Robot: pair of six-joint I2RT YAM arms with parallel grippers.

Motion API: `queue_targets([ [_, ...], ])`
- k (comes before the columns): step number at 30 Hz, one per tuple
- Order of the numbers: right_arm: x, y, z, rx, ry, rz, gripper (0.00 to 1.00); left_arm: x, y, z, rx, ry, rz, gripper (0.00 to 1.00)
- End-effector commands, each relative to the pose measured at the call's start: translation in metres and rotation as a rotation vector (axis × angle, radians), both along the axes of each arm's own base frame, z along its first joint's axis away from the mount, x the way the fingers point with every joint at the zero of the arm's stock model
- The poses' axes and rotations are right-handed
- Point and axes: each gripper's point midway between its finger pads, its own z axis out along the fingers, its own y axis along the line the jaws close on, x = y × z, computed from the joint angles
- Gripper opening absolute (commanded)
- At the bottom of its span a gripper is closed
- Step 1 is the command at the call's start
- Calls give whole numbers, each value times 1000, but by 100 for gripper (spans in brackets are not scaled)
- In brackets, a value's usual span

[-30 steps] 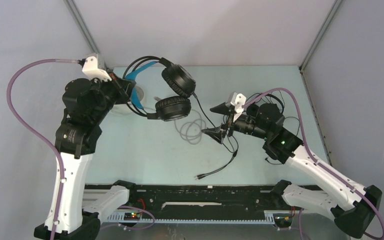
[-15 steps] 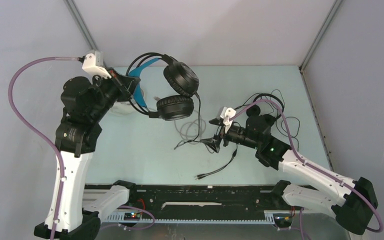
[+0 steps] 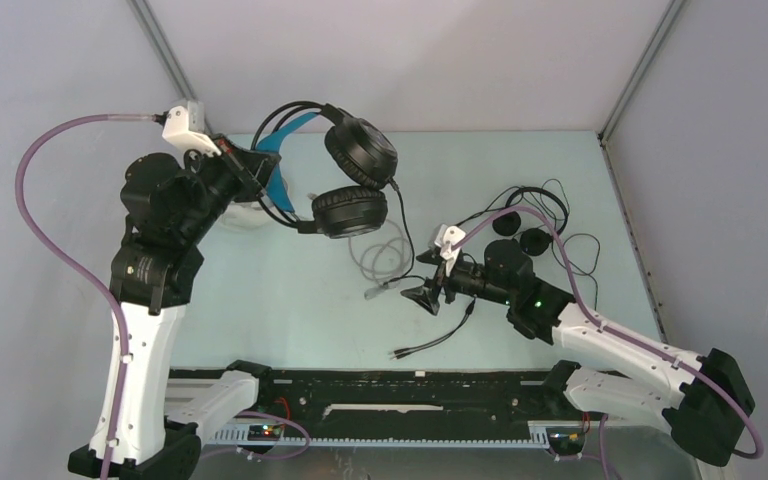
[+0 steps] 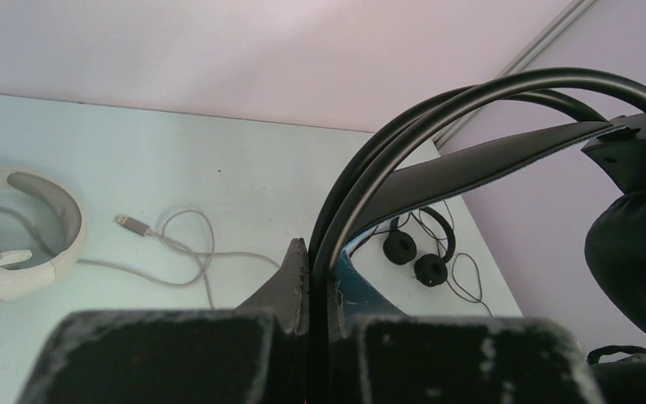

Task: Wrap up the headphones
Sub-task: Straighten the headphones cable.

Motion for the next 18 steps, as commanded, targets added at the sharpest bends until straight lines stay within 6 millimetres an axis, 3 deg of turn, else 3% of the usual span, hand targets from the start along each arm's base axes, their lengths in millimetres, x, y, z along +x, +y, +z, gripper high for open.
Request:
queue_targets([
  [1, 2, 8, 25, 80, -64, 4, 79, -10, -4, 43, -104, -124, -27, 0],
  [3, 1, 13, 31, 104, -84, 15, 77, -11, -6, 43, -110, -124, -36, 0],
  [4, 2, 15, 32, 112, -90, 19, 66, -11, -6, 43, -110, -124, -37, 0],
  [5, 4, 16, 35, 122, -93, 10, 45, -11, -6, 42, -108, -122, -35, 0],
  [7, 15, 12, 32, 115, -85, -59, 17, -10, 0, 42, -94, -116, -4, 0],
  [10, 46, -11, 18, 76, -44, -257, 0, -7, 26, 42, -56, -102, 135, 0],
  [13, 84, -58, -2, 53, 64, -516, 0, -10, 50, 52, -67, -111, 232, 0],
  [16, 118, -131, -30, 61, 214, -851, 0, -12, 62, 60, -96, -119, 272, 0],
  [18, 128, -183, -54, 93, 346, -1058, 0, -12, 71, 64, -110, -125, 309, 0],
])
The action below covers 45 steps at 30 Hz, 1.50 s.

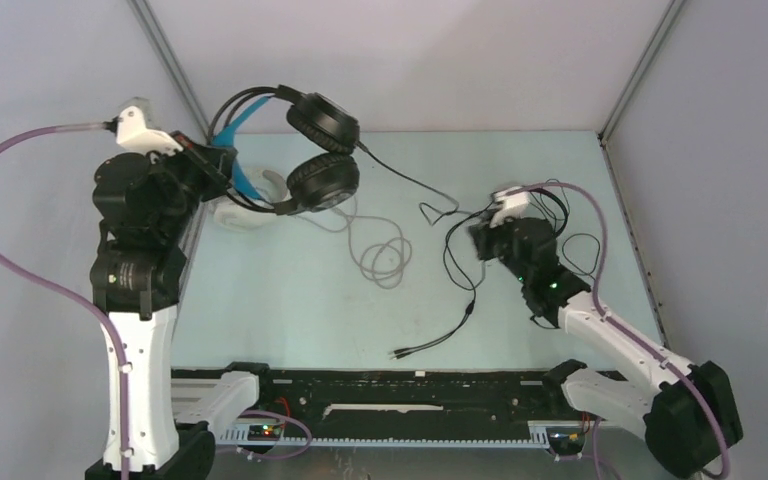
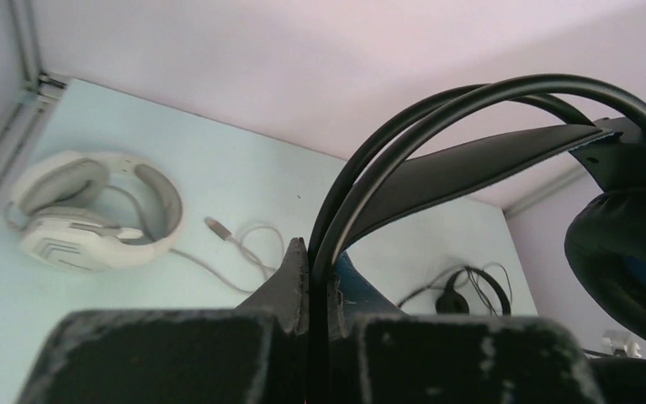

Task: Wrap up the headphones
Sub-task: Straighten the headphones cable.

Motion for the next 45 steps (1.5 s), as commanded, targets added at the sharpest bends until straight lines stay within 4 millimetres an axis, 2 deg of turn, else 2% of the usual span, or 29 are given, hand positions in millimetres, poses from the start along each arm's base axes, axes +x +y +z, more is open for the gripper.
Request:
queue_targets([
  [1, 29, -121, -51, 122, 268, -551, 0, -16, 23, 58, -87, -161, 101, 0],
  [2, 27, -144, -64, 143, 327, -632, 0, -16, 31, 59, -90, -166, 134, 0],
  [4, 24, -181, -76, 197, 392, -788, 0, -15, 43, 59, -105, -169, 182, 0],
  [8, 13, -243, -83, 275, 422, -1066, 0, -8, 61, 59, -154, -175, 240, 0],
  [11, 9, -268, -82, 333, 420, -1160, 0, -2, 66, 58, -176, -169, 241, 0],
  [14, 12, -271, -78, 379, 413, -1155, 0, 3, 68, 54, -177, -160, 236, 0],
  [17, 25, -248, -75, 386, 425, -1002, 0, 7, 67, 49, -163, -161, 222, 0],
  [19, 30, -228, -80, 366, 459, -897, 0, 11, 61, 45, -156, -154, 181, 0],
  [21, 31, -216, -87, 321, 506, -857, 2, 16, 56, 36, -160, -131, 151, 0],
  [24, 30, -201, -85, 286, 572, -798, 13, 22, 49, 21, -165, -98, 100, 0],
  [26, 24, -189, -72, 287, 619, -736, 27, 26, 44, 8, -165, -65, 68, 0],
  [29, 10, -188, -35, 258, 567, -731, 44, 30, 44, -19, -166, 1, 63, 0],
  [32, 0, -187, 7, 279, 464, -712, 53, 31, 48, -39, -151, 46, 87, 0],
  [34, -6, -176, 38, 294, 382, -644, 60, 32, 49, -48, -140, 73, 93, 0],
  [38, -19, -144, 90, 328, 259, -474, 71, 36, 44, -56, -131, 103, 69, 0],
  [41, -26, -125, 122, 342, 171, -369, 74, 38, 38, -57, -120, 119, 39, 0],
  [43, -31, -98, 146, 336, 47, -199, 75, 38, 28, -55, -122, 118, -10, 0],
  [45, -44, -61, 163, 296, -94, 36, 75, 35, 16, -52, -120, 120, -59, 0],
])
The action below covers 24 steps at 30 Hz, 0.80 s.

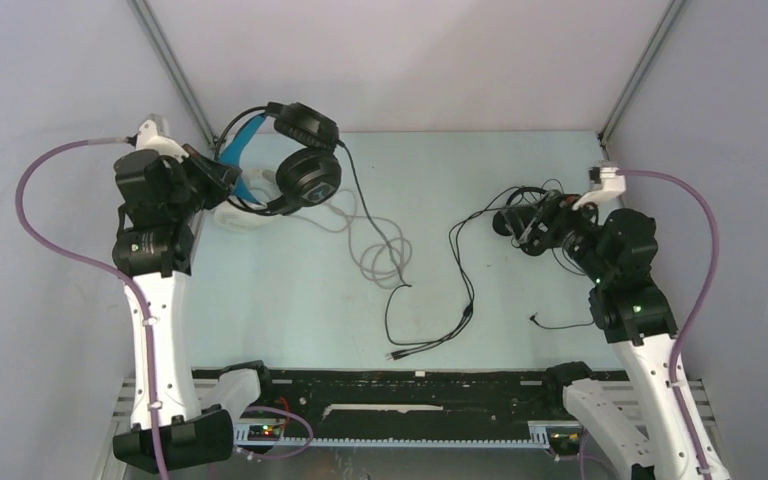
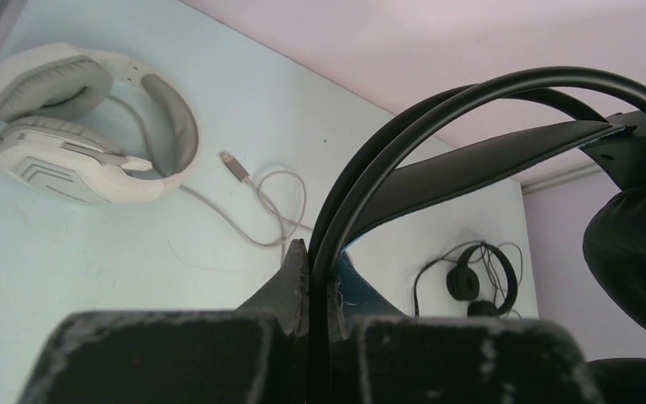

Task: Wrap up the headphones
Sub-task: Straighten the headphones cable, then wrap the headphones cable around the headphones.

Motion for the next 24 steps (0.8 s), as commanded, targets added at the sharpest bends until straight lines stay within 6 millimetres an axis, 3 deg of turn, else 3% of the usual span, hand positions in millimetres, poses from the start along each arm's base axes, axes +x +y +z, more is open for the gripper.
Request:
queue_targets([
  [1, -22, 70, 42, -90, -364, 401, 76, -6, -31, 33, -6, -89, -134, 0],
  [5, -47, 128, 58, -91, -615, 625, 78, -12, -48, 43, -3, -108, -200, 0],
  [8, -65, 166, 46, -111, -728, 749, 81, -17, -61, 51, -37, -137, -269, 0],
  [10, -66, 183, 34, -154, -765, 779, 84, -22, -70, 58, -56, -158, -319, 0],
  [15, -57, 205, 13, -177, -772, 820, 83, -35, -85, 72, -77, -195, -408, 0],
  [24, -63, 236, -29, -134, -696, 884, 69, -41, -101, 87, -125, -238, -487, 0],
])
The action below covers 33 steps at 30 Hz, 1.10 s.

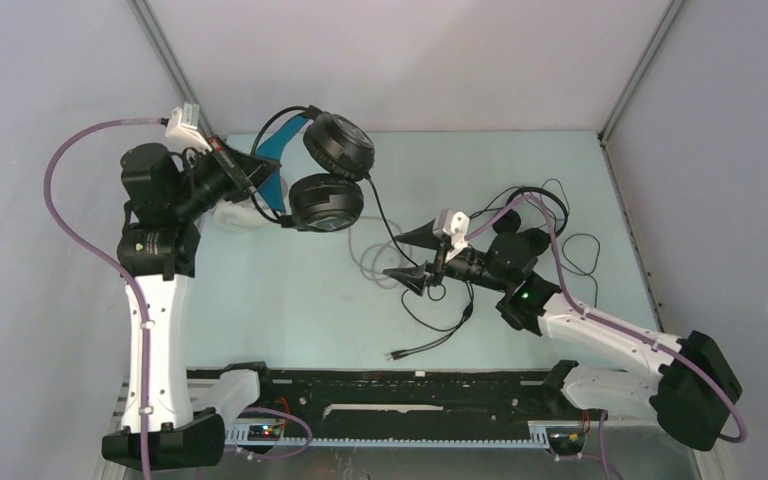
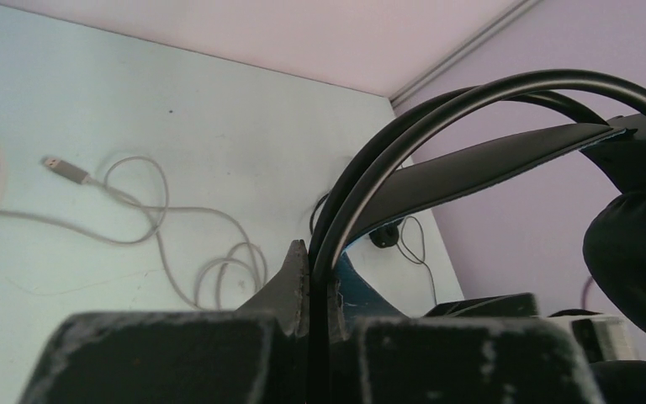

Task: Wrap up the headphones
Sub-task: Wrap the headphones cable around the headphones.

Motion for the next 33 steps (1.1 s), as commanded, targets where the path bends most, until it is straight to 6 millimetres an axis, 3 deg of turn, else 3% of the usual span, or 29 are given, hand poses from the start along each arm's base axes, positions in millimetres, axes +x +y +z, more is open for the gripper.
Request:
queue_targets([
  [1, 1, 7, 2, 62, -34, -2, 67, -20, -18, 56, -63, -146, -86, 0],
  [8, 12, -7, -15, 87, -7, -110, 37, -30, -34, 68, -147, -176, -194, 0],
  [13, 12, -15, -11, 98, -20, -140, 31, -33, -37, 76, -154, -194, -210, 0],
  [18, 16, -17, -5, 122, -33, -165, 0, -40, -48, 76, -146, -194, -255, 0],
  [28, 25, -9, 13, 143, -59, -151, 0, -88, -119, 56, -171, -146, -551, 0],
  [33, 32, -3, 18, 150, -52, -165, 0, -109, -138, 43, -157, -128, -649, 0],
])
